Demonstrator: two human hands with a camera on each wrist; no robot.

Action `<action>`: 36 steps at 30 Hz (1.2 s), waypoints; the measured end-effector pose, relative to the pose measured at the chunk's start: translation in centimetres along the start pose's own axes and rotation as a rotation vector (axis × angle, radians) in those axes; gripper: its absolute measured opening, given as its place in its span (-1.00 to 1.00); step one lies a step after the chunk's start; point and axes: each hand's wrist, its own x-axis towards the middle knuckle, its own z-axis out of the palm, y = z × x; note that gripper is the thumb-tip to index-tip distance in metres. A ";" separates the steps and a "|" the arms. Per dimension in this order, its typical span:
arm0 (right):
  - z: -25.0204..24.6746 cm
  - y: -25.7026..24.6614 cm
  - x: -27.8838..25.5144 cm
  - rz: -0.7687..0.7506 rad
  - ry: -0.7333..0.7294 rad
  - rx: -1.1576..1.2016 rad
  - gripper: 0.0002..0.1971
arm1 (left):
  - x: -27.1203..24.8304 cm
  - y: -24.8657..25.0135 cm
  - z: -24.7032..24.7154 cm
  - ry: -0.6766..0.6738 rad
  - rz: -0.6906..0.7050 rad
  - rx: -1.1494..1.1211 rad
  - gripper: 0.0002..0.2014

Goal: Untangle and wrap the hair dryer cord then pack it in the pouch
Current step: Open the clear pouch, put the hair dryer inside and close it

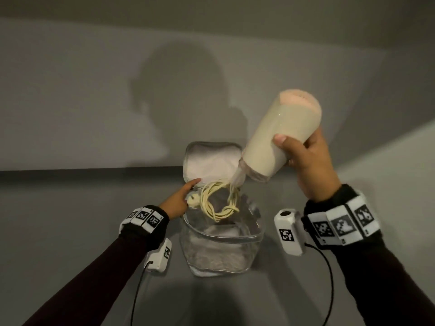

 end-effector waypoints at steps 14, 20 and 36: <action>6.7 16.1 -4.3 0.264 -0.543 -1.123 -0.10 | -1.8 1.1 -1.0 -0.189 -0.012 -0.186 -0.29; 8.1 17.8 -4.1 0.461 -1.165 -1.225 -0.38 | -2.0 1.4 -1.2 -0.177 -0.010 -0.200 -0.16; -4.6 17.1 -1.6 0.320 0.136 -0.233 -0.78 | -1.5 0.7 -0.2 0.231 -0.048 -0.608 -0.72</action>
